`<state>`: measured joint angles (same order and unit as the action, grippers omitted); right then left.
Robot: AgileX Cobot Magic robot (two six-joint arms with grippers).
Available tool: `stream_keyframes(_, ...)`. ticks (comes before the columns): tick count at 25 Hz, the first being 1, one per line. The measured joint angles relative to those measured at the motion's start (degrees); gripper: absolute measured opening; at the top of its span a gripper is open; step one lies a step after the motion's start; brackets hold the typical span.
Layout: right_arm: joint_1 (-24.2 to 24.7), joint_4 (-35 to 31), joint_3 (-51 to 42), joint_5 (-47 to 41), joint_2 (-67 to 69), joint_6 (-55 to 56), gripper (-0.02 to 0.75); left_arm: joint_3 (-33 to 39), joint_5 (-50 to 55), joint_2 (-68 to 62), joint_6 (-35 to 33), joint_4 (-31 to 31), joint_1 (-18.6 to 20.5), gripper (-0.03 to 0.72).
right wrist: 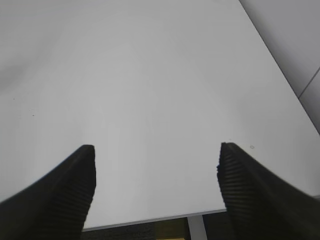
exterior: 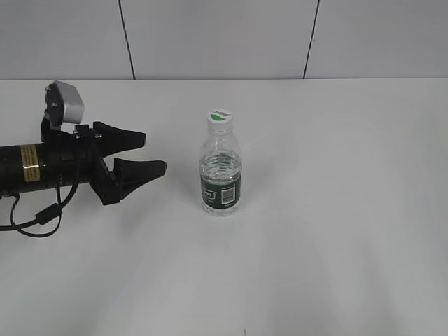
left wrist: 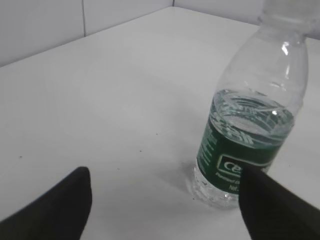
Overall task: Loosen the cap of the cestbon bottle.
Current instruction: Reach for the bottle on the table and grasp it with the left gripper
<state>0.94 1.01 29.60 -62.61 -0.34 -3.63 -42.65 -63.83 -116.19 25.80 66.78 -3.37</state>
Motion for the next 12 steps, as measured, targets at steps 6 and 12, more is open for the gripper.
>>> stream_keyframes(6,0.0,-0.06,0.0,0.0,0.0,0.0,0.581,-5.91,-3.8,-7.41,2.34,6.81,0.0,0.548)
stream_keyframes(12,0.0,-0.06,0.0,0.0,0.0,0.0,0.581,-10.43,-4.95,-10.64,2.53,13.17,-0.68,0.548)
